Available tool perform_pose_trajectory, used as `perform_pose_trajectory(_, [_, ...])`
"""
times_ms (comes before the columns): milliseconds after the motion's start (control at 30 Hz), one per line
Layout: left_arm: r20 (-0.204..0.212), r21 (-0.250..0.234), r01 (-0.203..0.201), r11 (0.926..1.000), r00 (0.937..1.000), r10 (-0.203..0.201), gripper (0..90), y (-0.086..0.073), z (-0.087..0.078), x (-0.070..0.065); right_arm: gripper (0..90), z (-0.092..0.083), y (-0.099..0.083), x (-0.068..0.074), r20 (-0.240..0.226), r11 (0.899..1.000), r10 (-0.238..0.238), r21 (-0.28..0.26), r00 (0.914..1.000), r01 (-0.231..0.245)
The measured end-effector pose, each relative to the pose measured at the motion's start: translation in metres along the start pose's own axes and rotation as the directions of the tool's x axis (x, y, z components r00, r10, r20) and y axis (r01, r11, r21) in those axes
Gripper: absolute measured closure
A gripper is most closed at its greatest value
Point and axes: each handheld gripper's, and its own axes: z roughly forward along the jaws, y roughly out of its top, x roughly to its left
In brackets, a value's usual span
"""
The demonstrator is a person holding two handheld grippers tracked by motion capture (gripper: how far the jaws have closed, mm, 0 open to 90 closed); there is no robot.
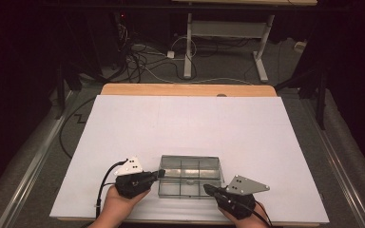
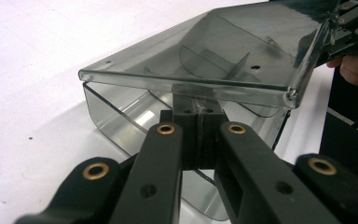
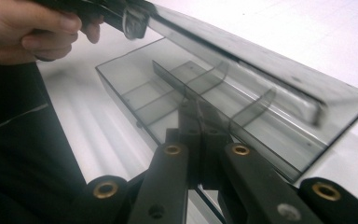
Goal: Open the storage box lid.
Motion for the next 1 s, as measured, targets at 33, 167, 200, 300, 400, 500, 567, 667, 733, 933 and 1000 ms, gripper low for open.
perform_pose_trajectory(33, [0.000,-0.001,-0.002,1.0000,1.0000,0.002,87.7,0.000,0.000,0.000,90.0,-0.001,-0.001,-0.001,0.006,1.000,0.002,0.001,1.0000,-0.002])
perform_pose_trajectory(167, [0.001,-0.003,-0.005,1.0000,1.0000,0.005,87.7,0.002,0.001,0.002,90.0,-0.006,-0.003,-0.006,0.033,1.000,0.012,0.000,0.9994,-0.012])
perform_pose_trajectory(200, [0.001,-0.003,-0.005,1.0000,1.0000,0.005,87.6,0.002,0.002,0.002,90.0,-0.007,-0.004,-0.007,0.037,1.000,0.014,-0.001,0.9992,-0.014])
perform_pose_trajectory(300, [0.000,-0.002,-0.007,1.0000,1.0000,0.007,87.7,0.003,0.003,0.003,90.0,-0.012,-0.006,-0.012,0.055,1.000,0.027,-0.005,0.9981,-0.026])
perform_pose_trajectory(400, [-0.001,-0.001,-0.008,1.0000,1.0000,0.008,87.7,0.003,0.004,0.004,90.0,-0.015,-0.008,-0.016,0.071,0.999,0.033,-0.007,0.9969,-0.032])
perform_pose_trajectory(500, [0.000,0.001,-0.009,1.0000,1.0000,0.009,87.7,0.003,0.004,0.004,90.0,-0.019,-0.010,-0.021,0.086,0.999,0.046,-0.008,0.9952,-0.045])
perform_pose_trajectory(567, [-0.001,0.003,-0.011,0.9999,0.9999,0.011,87.7,0.003,0.004,0.004,90.0,-0.020,-0.011,-0.023,0.102,0.999,0.048,-0.006,0.9937,-0.048])
perform_pose_trajectory(667, [-0.002,0.006,-0.013,0.9999,0.9999,0.013,87.7,0.003,0.004,0.004,90.0,-0.024,-0.013,-0.027,0.116,0.998,0.057,-0.006,0.9917,-0.056])
perform_pose_trajectory(733, [-0.003,0.007,-0.014,0.9999,0.9999,0.014,87.7,0.002,0.004,0.004,90.0,-0.026,-0.014,-0.029,0.128,0.998,0.062,-0.007,0.9898,-0.061])
perform_pose_trajectory(933, [0.001,-0.002,-0.021,0.9998,0.9998,0.021,87.7,0.002,0.005,0.004,90.0,-0.034,-0.016,-0.038,0.181,0.995,0.097,-0.025,0.9786,-0.095])
perform_pose_trajectory(1000, [0.002,-0.004,-0.021,0.9998,0.9998,0.021,87.6,0.003,0.005,0.003,90.0,-0.036,-0.015,-0.041,0.197,0.994,0.106,-0.032,0.9747,-0.102])
